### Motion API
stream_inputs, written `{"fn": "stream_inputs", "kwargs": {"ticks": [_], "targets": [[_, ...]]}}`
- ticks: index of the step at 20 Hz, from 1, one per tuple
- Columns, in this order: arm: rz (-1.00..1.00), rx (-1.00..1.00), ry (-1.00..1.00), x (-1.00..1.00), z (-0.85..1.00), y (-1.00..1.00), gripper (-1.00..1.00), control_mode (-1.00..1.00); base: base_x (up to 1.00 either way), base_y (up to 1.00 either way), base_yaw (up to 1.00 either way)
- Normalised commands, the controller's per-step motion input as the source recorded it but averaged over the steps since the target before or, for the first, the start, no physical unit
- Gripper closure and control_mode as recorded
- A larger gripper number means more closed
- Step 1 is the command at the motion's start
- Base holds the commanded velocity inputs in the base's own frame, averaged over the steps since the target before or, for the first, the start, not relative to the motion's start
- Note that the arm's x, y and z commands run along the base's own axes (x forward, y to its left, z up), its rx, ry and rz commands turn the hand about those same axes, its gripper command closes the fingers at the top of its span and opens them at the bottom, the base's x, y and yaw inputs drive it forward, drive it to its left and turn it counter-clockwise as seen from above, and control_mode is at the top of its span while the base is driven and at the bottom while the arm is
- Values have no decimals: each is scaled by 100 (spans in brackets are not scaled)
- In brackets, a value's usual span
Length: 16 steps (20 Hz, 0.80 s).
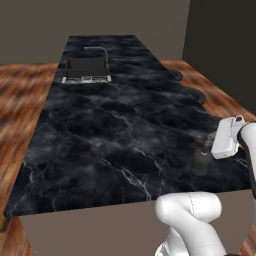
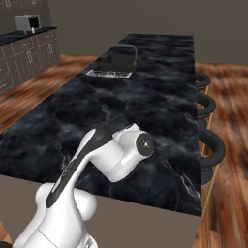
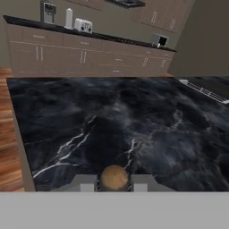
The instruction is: Move the drinks to the dining counter.
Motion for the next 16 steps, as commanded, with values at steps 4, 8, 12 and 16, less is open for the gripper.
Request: {"fn": "stream_inputs", "kwargs": {"ticks": [4, 8, 12, 16], "targets": [[0, 0, 0, 7, -14, -12, 100, -100, 0, 0, 0], [0, 0, 0, 9, -15, -11, 100, -100, 0, 0, 0], [0, 0, 0, 11, -16, -11, 100, -100, 0, 0, 0], [0, 0, 0, 11, -17, -8, 100, -100, 0, 0, 0]]}}
